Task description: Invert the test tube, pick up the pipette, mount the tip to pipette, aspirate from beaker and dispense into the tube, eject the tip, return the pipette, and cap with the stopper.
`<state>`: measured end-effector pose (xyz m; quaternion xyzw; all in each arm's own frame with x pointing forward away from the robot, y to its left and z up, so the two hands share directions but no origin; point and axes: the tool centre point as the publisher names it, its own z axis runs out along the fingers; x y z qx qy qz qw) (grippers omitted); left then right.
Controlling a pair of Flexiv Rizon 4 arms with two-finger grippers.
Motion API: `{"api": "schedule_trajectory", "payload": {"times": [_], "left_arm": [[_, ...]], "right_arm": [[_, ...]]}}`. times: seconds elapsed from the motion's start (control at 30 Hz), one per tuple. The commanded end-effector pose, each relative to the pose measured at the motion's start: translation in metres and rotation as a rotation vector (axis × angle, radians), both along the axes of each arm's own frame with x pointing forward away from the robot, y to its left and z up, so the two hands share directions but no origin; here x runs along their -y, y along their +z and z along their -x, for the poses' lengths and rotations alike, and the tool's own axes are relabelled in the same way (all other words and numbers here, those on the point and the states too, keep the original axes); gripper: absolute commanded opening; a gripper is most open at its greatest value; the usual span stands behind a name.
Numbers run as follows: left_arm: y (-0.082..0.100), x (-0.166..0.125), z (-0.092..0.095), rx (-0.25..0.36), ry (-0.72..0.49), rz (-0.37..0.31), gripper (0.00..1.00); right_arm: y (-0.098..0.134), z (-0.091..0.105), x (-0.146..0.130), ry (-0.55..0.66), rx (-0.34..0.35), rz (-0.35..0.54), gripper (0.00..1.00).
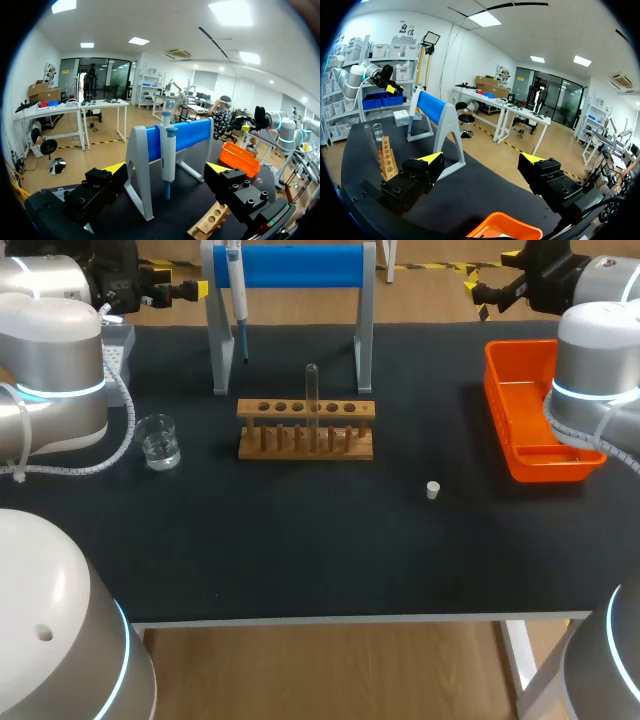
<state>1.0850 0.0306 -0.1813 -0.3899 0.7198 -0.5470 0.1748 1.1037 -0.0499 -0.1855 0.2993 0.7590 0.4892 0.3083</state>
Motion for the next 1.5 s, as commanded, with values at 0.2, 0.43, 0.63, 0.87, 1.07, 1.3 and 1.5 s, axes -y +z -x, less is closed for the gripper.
{"api": "schedule_trajectory", "payload": {"times": [0.2, 0.43, 0.63, 0.87, 1.07, 1.3, 1.5], "left_arm": [[-0.001, 0.0, 0.0, 0.002, 0.001, 0.001, 1.0], [-0.001, 0.0, 0.0, 0.002, 0.001, 0.001, 1.0], [-0.001, 0.0, 0.0, 0.002, 0.001, 0.001, 1.0], [-0.001, 0.0, 0.0, 0.002, 0.001, 0.001, 1.0], [-0.001, 0.0, 0.0, 0.002, 0.001, 0.001, 1.0], [-0.001, 0.0, 0.0, 0.002, 0.001, 0.001, 1.0], [-0.001, 0.0, 0.0, 0.002, 0.001, 0.001, 1.0]], "right_arm": [[0.0, 0.0, 0.001, 0.002, -0.003, 0.001, 1.0], [0.0, 0.0, 0.001, 0.002, -0.003, 0.001, 1.0], [0.0, 0.0, 0.001, 0.002, -0.003, 0.001, 1.0], [-0.004, 0.041, -0.004, 0.06, -0.016, -0.031, 1.0], [-0.023, 0.089, -0.014, 0.138, -0.026, -0.054, 1.0], [-0.048, 0.14, -0.037, 0.254, -0.005, -0.102, 1.0], [-0.06, 0.171, -0.059, 0.336, -0.005, -0.163, 1.0]]}}
